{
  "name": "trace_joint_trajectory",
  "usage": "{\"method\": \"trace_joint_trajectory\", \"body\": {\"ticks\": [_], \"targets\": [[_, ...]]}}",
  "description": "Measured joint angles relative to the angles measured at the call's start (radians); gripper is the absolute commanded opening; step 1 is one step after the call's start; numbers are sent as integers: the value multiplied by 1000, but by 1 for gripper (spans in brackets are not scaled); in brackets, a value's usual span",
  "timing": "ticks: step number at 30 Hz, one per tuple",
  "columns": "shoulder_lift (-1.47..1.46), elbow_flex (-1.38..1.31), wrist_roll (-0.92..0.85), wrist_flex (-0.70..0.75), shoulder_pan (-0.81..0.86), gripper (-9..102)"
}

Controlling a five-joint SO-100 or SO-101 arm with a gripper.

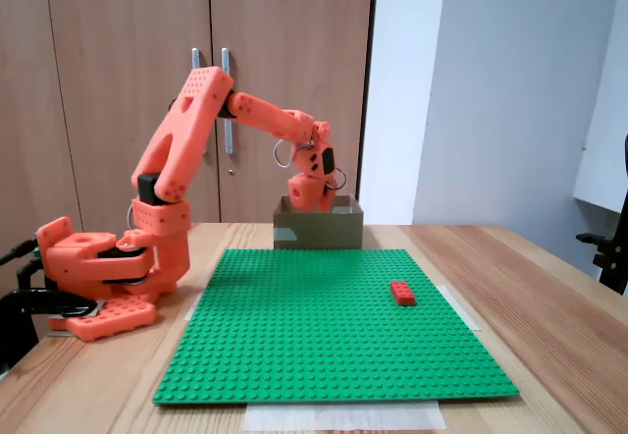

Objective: Pick the yellow lego block and put it in the box.

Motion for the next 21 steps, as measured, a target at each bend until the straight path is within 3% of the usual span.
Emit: {"method": "trace_joint_trajectory", "body": {"ticks": [4, 8, 15, 21], "targets": [[-3, -2, 0, -21, 0, 2], [-3, -2, 0, -26, 0, 13], [-3, -2, 2, -29, 0, 21], [54, 94, 11, -58, 11, 22]]}}
